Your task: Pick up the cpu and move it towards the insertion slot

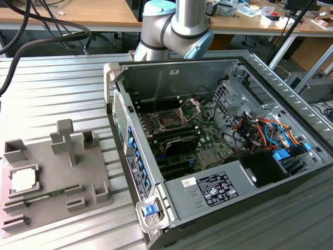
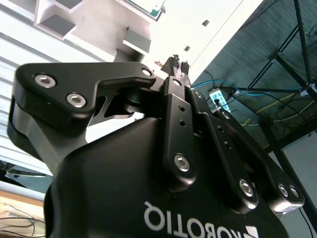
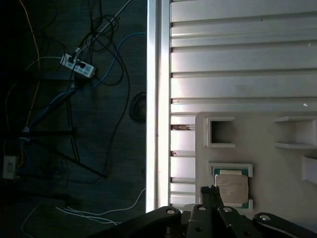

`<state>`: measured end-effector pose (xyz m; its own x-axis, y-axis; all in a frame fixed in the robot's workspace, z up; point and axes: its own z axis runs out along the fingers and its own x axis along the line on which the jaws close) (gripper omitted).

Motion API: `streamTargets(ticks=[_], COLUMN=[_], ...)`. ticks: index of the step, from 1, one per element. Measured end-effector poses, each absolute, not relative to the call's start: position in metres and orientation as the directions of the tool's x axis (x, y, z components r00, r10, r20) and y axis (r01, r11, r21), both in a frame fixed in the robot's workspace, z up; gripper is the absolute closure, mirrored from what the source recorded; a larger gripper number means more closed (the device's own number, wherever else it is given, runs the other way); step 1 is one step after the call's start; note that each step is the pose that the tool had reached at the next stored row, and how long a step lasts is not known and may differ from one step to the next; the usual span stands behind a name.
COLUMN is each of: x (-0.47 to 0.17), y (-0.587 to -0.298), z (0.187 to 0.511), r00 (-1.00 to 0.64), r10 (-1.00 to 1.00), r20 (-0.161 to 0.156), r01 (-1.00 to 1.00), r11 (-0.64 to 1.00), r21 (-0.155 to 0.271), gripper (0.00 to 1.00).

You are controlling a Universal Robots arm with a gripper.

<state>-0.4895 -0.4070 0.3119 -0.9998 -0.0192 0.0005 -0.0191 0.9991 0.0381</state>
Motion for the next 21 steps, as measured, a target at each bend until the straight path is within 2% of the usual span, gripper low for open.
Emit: streamTargets(ticks=[21], x=[-0.4988], y=[-0.4074], z=[0.3104], r00=[-1.0], r10=[-0.019], r20=[0.0], r01=[-0.019], r11=[0.999], r21=[0.038], gripper=[0.89])
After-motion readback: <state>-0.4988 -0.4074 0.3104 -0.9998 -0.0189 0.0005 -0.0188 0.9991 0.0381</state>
